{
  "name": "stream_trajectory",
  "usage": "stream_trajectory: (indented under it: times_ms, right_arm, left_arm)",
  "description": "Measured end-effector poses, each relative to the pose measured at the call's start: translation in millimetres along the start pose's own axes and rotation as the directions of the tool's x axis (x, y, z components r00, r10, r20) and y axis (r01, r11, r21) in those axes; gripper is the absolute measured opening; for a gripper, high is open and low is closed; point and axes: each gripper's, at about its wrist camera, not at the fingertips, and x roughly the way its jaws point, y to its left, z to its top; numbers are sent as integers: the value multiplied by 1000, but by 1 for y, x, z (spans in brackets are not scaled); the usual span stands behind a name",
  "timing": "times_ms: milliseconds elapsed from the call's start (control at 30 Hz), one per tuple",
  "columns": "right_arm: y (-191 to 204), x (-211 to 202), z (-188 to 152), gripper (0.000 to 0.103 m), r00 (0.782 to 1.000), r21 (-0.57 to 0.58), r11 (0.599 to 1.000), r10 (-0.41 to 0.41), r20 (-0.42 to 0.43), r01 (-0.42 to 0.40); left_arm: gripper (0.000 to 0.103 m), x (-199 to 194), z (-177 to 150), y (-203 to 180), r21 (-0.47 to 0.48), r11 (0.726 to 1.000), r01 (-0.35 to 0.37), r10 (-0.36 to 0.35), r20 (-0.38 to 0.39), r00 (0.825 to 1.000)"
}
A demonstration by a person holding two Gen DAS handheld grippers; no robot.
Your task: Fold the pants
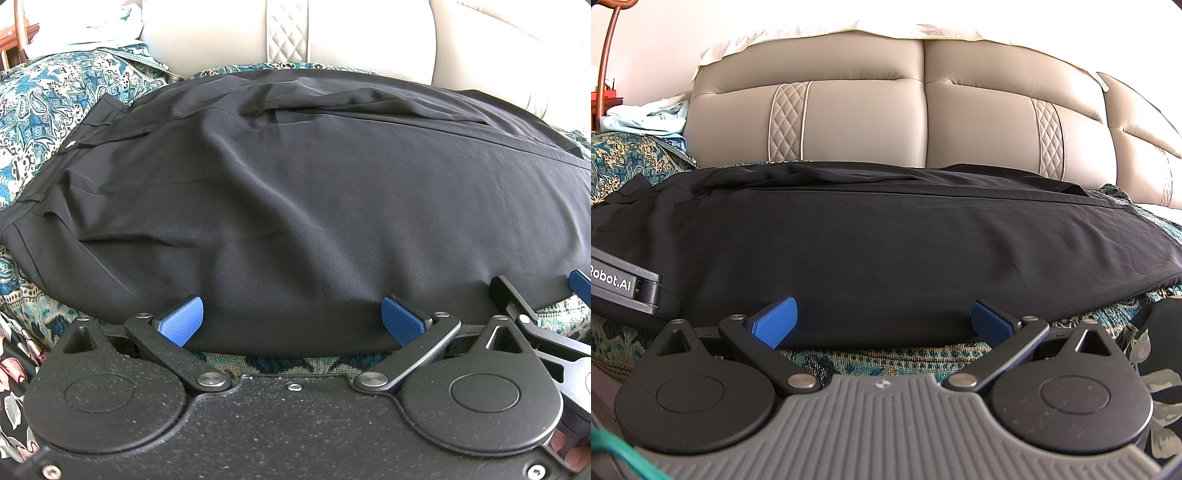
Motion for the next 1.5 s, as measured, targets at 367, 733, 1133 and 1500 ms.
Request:
stream_trajectory:
  times_ms: [367, 733, 1133, 1500]
  right_arm:
    - [0, 0, 0, 103, 1000, 0, 1000, 0, 1, 0]
    - [0, 0, 0, 103, 1000, 0, 1000, 0, 1, 0]
    - [-1, 0, 0, 103, 1000, -1, 1000, 4, -2, -4]
    - [-8, 4, 48, 103, 995, -13, 996, 89, 38, -88]
  left_arm:
    - [103, 0, 0, 0, 0, 1000, -1, 1, 1, 1000]
    - [103, 0, 0, 0, 1, 1000, 0, 0, 2, 1000]
    - [103, 1, -1, 0, -23, 1000, -14, 14, 26, 1000]
    - [101, -5, 64, 35, -46, 998, 32, -27, 94, 995]
